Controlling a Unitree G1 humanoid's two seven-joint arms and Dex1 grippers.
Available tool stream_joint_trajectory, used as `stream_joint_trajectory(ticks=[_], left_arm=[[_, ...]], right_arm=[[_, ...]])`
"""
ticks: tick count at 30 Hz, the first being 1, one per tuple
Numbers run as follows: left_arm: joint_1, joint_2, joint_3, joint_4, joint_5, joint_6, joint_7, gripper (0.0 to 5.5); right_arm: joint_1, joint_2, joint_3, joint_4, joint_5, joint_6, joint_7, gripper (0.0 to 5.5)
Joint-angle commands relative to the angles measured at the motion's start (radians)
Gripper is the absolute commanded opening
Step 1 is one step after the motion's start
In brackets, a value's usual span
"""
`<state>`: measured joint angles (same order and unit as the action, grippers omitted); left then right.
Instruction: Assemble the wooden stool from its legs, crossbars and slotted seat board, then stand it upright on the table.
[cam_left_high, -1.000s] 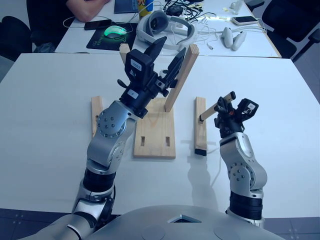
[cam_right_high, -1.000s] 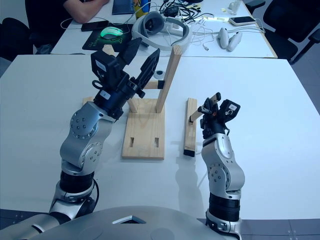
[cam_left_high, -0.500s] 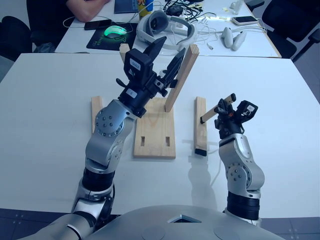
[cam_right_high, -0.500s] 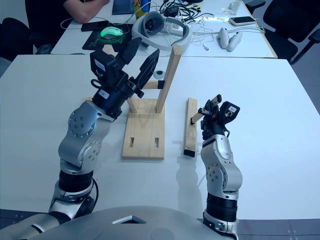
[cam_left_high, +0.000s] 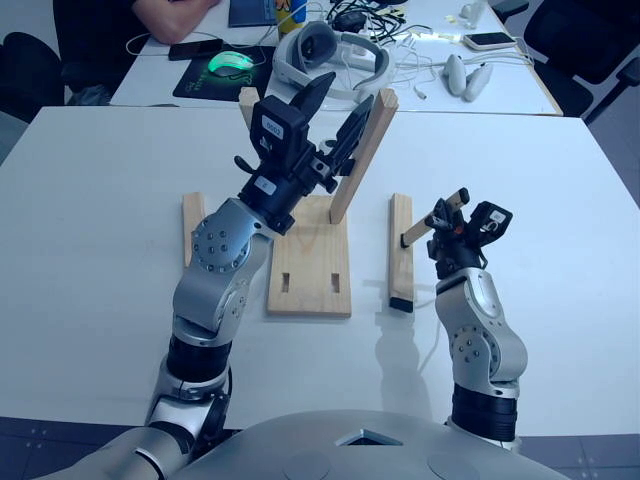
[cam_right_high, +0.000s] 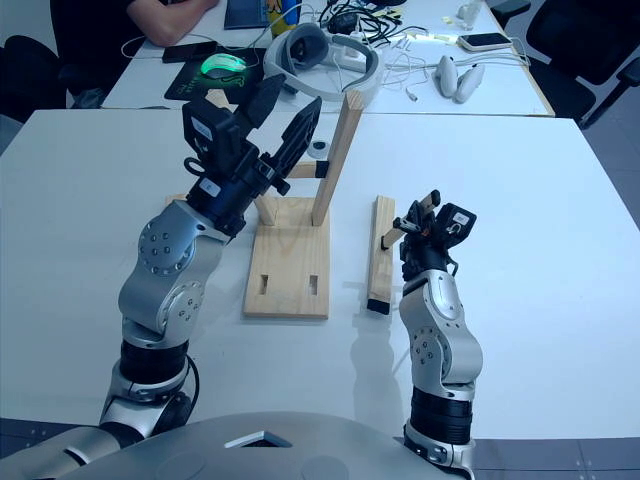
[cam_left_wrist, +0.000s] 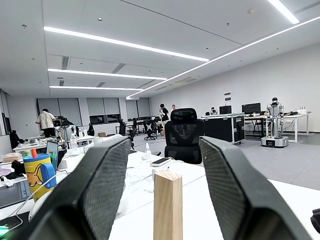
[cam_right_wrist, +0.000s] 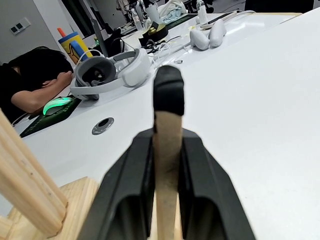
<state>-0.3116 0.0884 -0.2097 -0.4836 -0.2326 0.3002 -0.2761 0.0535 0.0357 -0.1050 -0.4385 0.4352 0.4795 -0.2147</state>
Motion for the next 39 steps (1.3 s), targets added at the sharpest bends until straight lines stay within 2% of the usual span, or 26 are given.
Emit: stream_joint_trajectory(ticks=[1,7,13,23,29,39], left_arm=[[-0.013,-0.003,-0.007,-0.004,0.004,0.014,-0.003,2.53],[-0.018,0.002,0.005,-0.008,0.002,0.016,-0.003,2.53],[-0.009,0.003,0.005,-0.019,0.005,0.02,0.002,2.53],[0.005,0.007,0.01,-0.032,0.01,0.025,0.009,2.53],[0.002,0.004,0.01,-0.033,0.008,0.027,0.011,2.53],[0.009,0.019,0.026,-0.032,0.011,0.027,0.014,2.53]], right_arm=[[-0.029,-0.003,0.014,0.074,-0.042,-0.019,0.031,0.42],[-0.005,-0.033,0.048,0.114,-0.11,-0.06,0.095,0.42],[0.104,-0.086,0.086,0.119,-0.18,-0.123,0.176,0.42],[0.196,-0.13,0.092,0.132,-0.198,-0.159,0.271,0.42],[0.259,-0.148,0.094,0.211,-0.212,-0.251,0.335,0.42],[0.141,-0.153,0.128,0.183,-0.213,-0.16,0.338,0.42]])
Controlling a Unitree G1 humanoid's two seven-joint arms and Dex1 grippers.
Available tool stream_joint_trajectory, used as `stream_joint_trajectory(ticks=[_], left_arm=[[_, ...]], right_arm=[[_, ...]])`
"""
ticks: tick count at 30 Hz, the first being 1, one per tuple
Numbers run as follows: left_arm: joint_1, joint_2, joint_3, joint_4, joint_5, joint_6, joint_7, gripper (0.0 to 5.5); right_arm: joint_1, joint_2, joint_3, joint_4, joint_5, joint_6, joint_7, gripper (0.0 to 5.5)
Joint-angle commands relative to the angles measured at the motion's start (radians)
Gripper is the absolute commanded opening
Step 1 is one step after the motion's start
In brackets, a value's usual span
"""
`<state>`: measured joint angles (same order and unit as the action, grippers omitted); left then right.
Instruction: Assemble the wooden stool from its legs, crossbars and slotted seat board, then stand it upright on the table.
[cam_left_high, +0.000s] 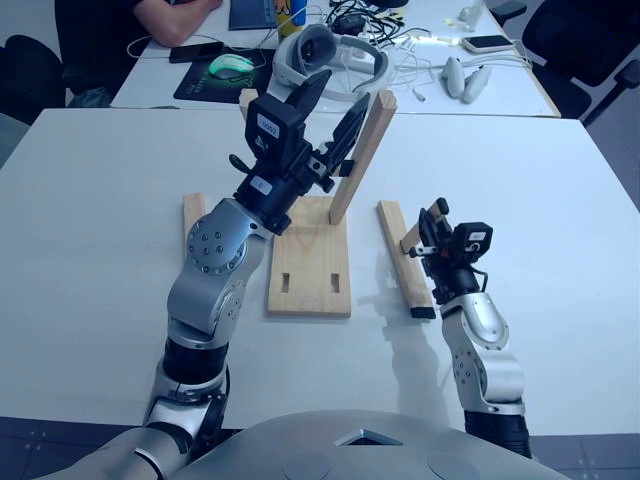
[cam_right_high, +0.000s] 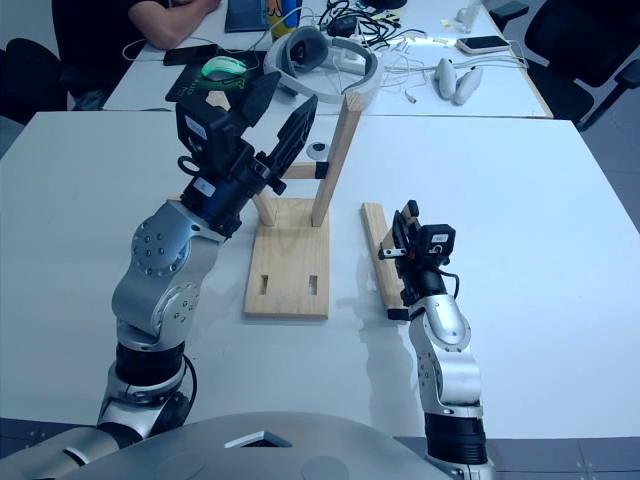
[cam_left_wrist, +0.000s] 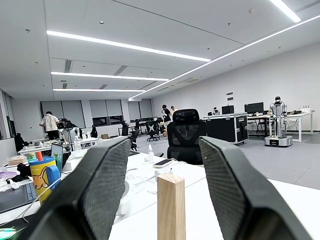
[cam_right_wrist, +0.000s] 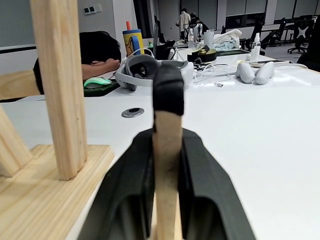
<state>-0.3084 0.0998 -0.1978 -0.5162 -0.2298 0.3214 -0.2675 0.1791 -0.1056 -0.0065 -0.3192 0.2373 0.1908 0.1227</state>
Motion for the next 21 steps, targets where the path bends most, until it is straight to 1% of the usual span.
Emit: stream_joint_trajectory(ticks=[1,5,11,15,21], left_arm=[[0.005,0.008,0.018,0.003,0.008,0.004,0.006,2.53],[0.002,0.004,0.018,0.005,0.016,0.0,0.011,2.53],[0.019,0.008,0.018,-0.004,0.019,-0.001,0.014,2.53],[0.014,0.013,0.021,0.0,0.014,0.001,0.006,2.53],[0.012,0.021,0.022,0.005,0.013,0.001,-0.001,2.53]], right_arm=[[0.012,-0.012,0.029,0.064,-0.015,0.134,0.001,0.42],[0.028,-0.016,0.023,0.072,-0.011,0.125,0.015,0.42],[0.109,-0.021,-0.016,0.103,0.016,-0.001,0.074,0.42],[0.126,-0.016,-0.001,0.13,-0.003,-0.042,0.085,0.42],[0.083,-0.018,0.036,0.118,-0.037,-0.042,0.078,0.42]])
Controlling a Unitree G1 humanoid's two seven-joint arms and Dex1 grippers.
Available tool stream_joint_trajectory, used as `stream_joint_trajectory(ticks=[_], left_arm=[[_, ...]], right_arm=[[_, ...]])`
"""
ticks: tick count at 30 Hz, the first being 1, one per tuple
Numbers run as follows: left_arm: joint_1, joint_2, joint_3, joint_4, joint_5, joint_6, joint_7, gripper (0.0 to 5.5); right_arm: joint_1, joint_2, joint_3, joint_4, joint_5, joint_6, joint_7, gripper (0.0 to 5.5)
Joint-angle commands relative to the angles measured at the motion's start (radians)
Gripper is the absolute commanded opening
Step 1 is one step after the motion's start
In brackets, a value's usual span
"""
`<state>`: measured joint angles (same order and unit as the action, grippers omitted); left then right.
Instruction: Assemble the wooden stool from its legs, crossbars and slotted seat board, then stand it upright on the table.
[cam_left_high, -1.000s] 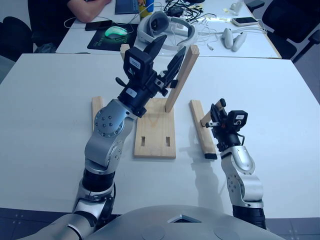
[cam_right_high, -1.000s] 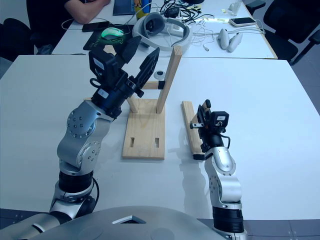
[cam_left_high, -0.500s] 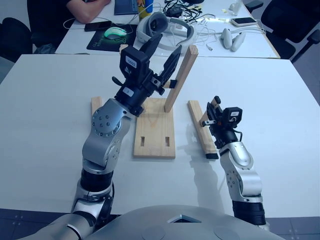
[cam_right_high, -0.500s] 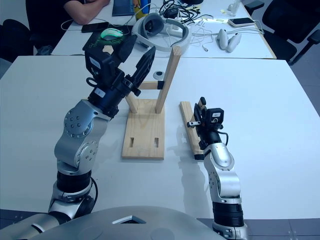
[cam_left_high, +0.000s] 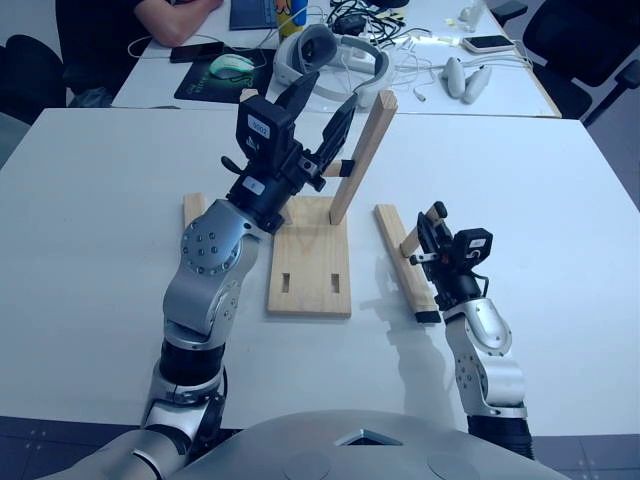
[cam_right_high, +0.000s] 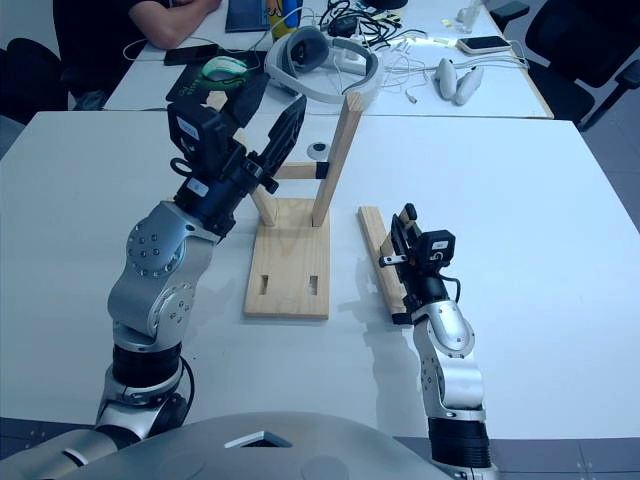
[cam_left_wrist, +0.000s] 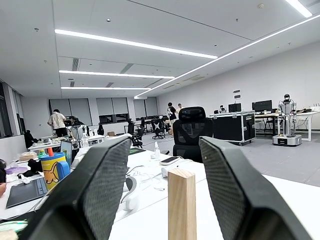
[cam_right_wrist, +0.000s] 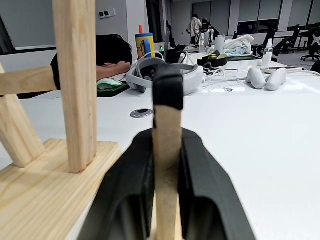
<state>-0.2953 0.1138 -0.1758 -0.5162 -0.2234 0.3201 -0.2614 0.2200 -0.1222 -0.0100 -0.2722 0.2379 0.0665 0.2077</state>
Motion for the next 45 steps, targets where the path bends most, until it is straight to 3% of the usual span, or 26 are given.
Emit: stream_joint_trajectory(ticks=[1,5,6,17,24,28,34,45], left_arm=[[-0.002,0.008,0.001,0.009,0.006,0.001,-0.009,2.53],[0.0,0.01,0.001,0.017,0.009,-0.004,-0.01,2.53],[0.004,0.011,-0.002,0.017,0.011,-0.006,-0.011,2.53],[0.044,0.013,0.0,0.017,0.038,-0.031,0.0,2.53],[0.072,0.005,-0.003,0.018,0.07,-0.061,0.018,2.53],[0.089,-0.014,-0.012,0.022,0.099,-0.085,0.047,2.53],[0.094,-0.047,-0.013,0.043,0.127,-0.123,0.088,2.53],[0.114,-0.048,0.0,0.043,0.141,-0.144,0.101,2.53]], right_arm=[[0.04,-0.005,0.043,0.069,-0.046,0.08,-0.008,0.42],[0.029,-0.014,0.054,0.037,-0.059,0.07,0.004,0.42],[0.025,-0.014,0.054,0.023,-0.057,0.071,0.005,0.78],[-0.139,-0.026,0.018,-0.161,0.021,0.219,0.001,2.27],[-0.38,-0.074,-0.104,-0.272,0.144,0.43,-0.044,3.18],[-0.52,-0.065,-0.164,-0.227,0.246,0.512,-0.061,2.66],[-0.574,-0.094,-0.172,-0.166,0.292,0.565,-0.036,1.82],[-0.467,-0.168,-0.115,-0.196,0.287,0.615,0.031,0.22]])
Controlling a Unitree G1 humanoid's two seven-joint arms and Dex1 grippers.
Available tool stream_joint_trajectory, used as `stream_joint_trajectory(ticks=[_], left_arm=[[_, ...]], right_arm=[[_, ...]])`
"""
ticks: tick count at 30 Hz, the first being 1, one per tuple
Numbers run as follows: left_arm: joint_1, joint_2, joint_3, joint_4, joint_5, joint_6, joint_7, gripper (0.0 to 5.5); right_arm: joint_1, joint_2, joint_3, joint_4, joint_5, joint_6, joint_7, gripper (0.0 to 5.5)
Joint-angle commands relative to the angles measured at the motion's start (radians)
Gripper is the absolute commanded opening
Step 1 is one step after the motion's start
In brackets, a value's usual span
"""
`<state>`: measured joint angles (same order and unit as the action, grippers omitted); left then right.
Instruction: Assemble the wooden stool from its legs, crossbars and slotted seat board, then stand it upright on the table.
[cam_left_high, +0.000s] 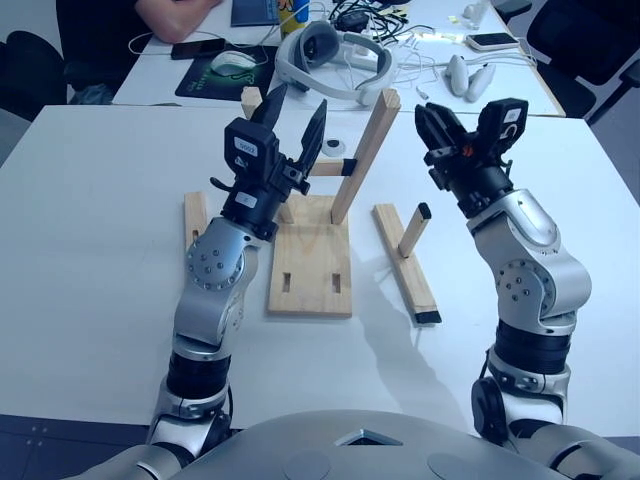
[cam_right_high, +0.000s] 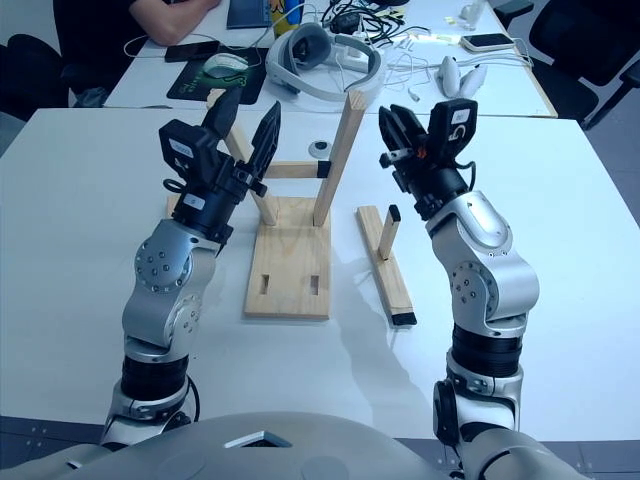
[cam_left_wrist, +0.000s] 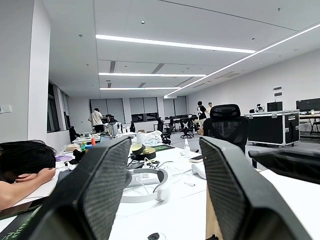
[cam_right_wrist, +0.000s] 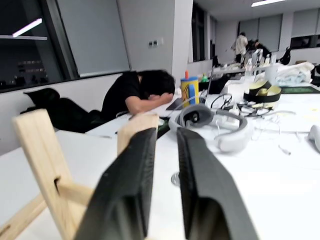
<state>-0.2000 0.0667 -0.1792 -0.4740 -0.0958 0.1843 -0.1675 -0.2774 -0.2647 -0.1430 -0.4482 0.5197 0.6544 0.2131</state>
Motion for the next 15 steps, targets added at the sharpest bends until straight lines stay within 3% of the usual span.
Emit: stream_joint_trajectory(ticks=[1,15], left_arm=[[0.024,-0.001,0.006,0.001,0.015,-0.01,0.009,2.53],[0.017,-0.006,0.024,0.005,0.019,-0.014,0.018,2.53]], right_arm=[[0.031,-0.03,0.023,-0.015,0.005,0.029,0.033,0.06],[-0.101,0.002,0.048,-0.042,-0.031,-0.052,0.007,0.01]])
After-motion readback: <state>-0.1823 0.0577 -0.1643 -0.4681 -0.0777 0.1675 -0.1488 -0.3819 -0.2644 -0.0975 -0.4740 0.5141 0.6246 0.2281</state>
